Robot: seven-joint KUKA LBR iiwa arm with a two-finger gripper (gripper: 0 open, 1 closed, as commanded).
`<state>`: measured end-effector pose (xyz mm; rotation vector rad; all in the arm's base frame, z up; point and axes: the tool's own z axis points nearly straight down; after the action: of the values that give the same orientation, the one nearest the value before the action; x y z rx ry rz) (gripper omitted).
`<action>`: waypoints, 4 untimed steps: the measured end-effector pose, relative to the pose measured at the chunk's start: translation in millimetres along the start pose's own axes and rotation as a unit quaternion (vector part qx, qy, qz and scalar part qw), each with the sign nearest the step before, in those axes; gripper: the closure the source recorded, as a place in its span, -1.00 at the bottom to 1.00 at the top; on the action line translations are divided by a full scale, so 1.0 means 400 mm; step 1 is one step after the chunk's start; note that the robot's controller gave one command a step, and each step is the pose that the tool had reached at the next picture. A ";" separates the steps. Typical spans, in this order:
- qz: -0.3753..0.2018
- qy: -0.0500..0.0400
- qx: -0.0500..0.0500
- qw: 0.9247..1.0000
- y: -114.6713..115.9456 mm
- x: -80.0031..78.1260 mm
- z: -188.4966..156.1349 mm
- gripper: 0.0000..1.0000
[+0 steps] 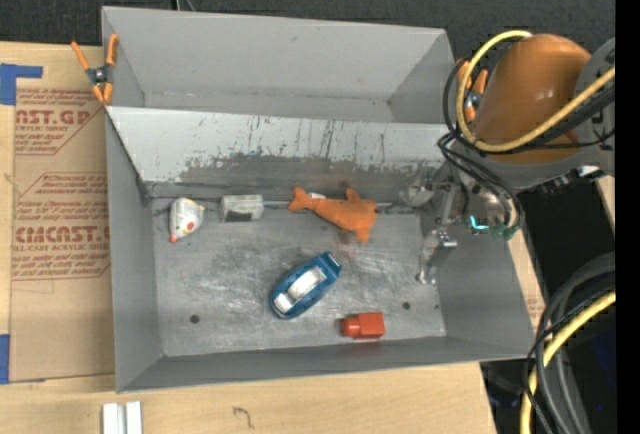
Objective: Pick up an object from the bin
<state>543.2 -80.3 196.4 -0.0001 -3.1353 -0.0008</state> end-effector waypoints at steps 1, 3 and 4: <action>0.000 -0.004 0.000 1.000 0.001 -0.004 -0.012 -1.00; -0.059 -0.001 0.000 0.998 0.000 0.017 0.090 -1.00; -0.053 -0.004 -0.001 0.999 0.140 -0.037 0.311 1.00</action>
Offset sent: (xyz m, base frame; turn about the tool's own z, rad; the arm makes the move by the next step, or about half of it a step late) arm -0.0089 0.0277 -0.1074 -0.0832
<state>557.1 -24.1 71.9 0.1653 -3.1400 -0.0032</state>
